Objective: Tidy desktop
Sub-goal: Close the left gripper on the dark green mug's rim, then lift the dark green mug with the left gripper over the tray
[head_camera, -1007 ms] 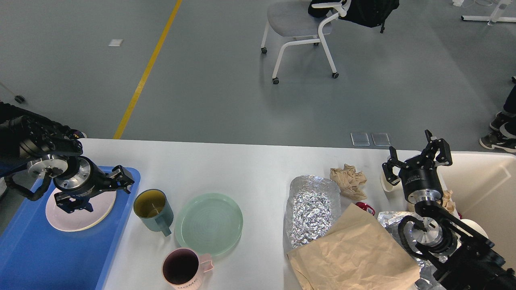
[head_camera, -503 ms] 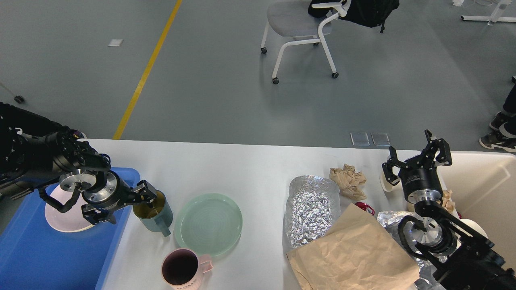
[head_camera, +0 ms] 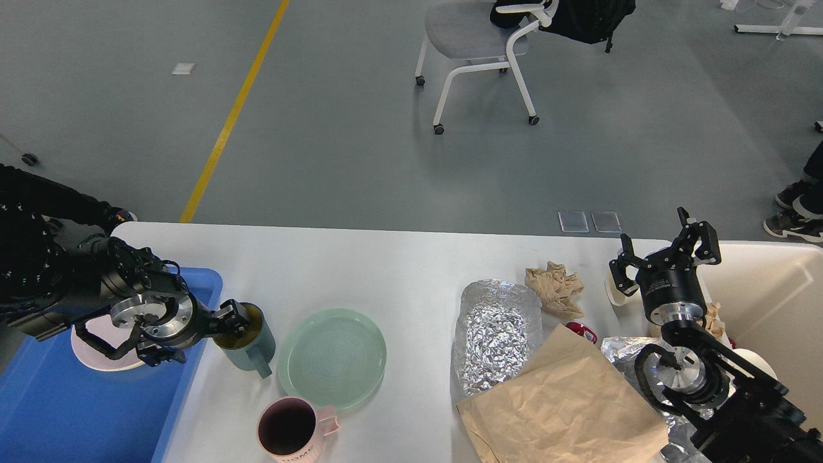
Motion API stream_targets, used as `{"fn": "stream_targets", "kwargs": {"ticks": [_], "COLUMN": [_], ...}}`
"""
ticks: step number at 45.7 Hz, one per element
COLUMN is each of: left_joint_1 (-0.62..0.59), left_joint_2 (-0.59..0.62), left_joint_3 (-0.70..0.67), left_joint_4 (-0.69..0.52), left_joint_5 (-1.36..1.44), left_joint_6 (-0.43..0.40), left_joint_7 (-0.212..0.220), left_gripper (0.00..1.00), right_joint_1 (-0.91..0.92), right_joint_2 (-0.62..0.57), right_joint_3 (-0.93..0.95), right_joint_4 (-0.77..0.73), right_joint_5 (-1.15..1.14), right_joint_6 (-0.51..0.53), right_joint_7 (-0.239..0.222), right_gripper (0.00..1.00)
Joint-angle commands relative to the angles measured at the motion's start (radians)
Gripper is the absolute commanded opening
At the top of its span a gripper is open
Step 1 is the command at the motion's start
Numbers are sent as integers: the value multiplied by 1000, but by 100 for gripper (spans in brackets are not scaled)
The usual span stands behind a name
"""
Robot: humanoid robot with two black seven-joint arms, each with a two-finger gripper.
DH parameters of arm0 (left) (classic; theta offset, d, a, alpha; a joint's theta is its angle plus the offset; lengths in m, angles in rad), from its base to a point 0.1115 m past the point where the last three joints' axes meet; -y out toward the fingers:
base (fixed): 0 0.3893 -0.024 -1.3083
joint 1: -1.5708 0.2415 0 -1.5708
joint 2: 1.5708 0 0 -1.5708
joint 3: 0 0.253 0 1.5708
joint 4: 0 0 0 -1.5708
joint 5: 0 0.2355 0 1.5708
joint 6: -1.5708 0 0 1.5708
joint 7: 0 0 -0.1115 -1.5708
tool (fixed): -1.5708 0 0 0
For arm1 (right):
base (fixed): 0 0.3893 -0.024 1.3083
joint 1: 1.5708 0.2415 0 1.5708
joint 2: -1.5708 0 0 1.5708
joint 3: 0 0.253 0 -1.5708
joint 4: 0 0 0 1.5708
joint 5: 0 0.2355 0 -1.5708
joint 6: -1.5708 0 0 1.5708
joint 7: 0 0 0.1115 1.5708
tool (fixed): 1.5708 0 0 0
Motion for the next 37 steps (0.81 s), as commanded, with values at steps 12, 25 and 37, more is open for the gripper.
{"fn": "stream_targets", "kwargs": {"ticks": [12,25,37], "left_joint_1": [31,31,29], "left_joint_2": [1,7,15], "left_joint_3": [-41,-69,-77], "left_joint_4": [27,27,27], "left_joint_5": [32,36,36], "left_joint_6": [3,-20,-20], "left_joint_7": [0,0,6], "left_gripper": [51,10,0], "right_joint_1": [0,0,0], "right_joint_2": [0,0,0], "right_joint_3": [0,0,0], "right_joint_4": [0,0,0], "right_joint_5": [0,0,0], "right_joint_6": [0,0,0], "right_joint_7": [1,0,1], "right_gripper": [100,100,100]}}
